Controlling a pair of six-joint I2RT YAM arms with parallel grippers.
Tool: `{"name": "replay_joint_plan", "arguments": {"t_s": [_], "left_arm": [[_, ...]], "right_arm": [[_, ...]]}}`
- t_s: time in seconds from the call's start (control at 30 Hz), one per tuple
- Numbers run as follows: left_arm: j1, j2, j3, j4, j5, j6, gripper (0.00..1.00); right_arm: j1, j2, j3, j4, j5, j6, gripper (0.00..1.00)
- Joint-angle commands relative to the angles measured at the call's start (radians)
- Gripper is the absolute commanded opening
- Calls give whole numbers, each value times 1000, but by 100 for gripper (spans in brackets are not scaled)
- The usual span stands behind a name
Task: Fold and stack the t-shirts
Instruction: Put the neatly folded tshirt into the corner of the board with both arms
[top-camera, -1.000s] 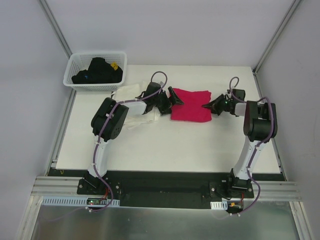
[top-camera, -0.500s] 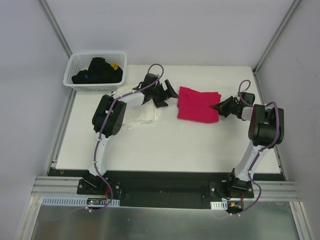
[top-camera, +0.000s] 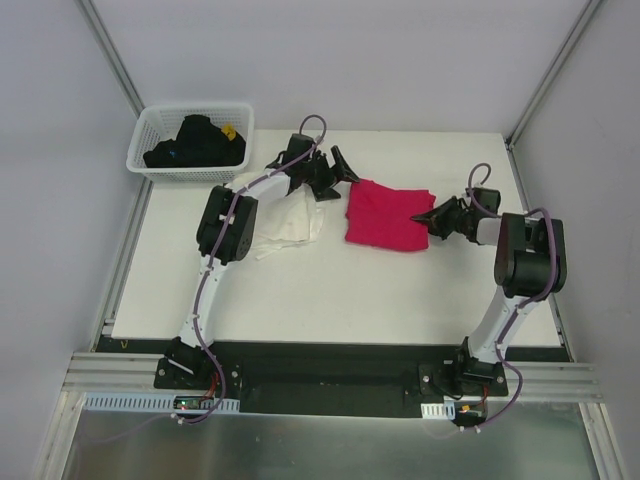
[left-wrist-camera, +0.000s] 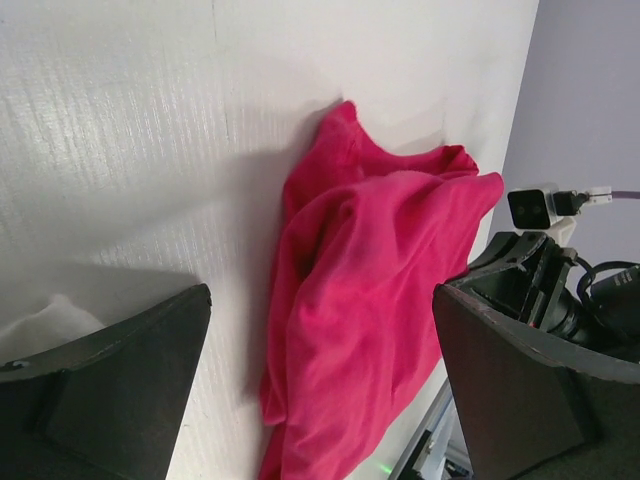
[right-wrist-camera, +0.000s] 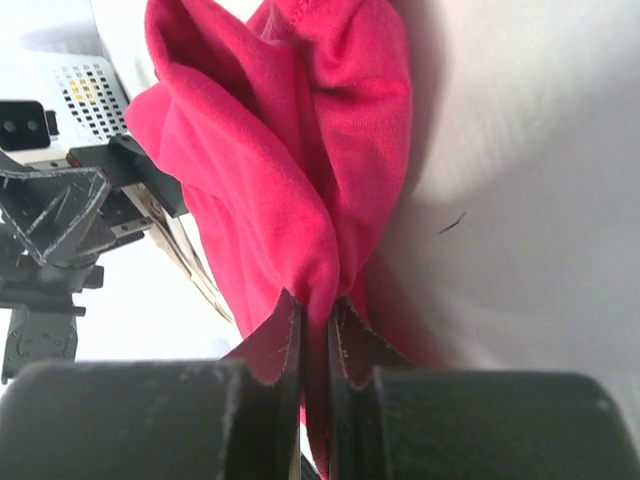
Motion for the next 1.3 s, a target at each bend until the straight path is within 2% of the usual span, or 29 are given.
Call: {"name": "replay_joint_plan", "arguments": {"t_s": [0.0,0.47,0.77,1.0,1.1,1.13,1.27], "left_arm": [[-12,63,-3,-94,35,51,95],[-62,119,32,-130,211,120,93],[-140,123,43,-180,228,114,91],[-147,142,34,-180,227,97,90],[-150,152,45,-180,228,96,84],[-148,154,51,-178,227,94,77],[-147,165,81,-180,241,88,60]], "right_arm": [[21,-79,-24,6,-20,1,1],[37,-42,10,2,-4,11,1],[37,-27,18,48,-26,36,1],[36,11,22,88,-50,60,1],[34,13,18,97,-56,65,1],[33,13,18,97,-58,66,1],[21,-4,10,97,-56,63,1]]}}
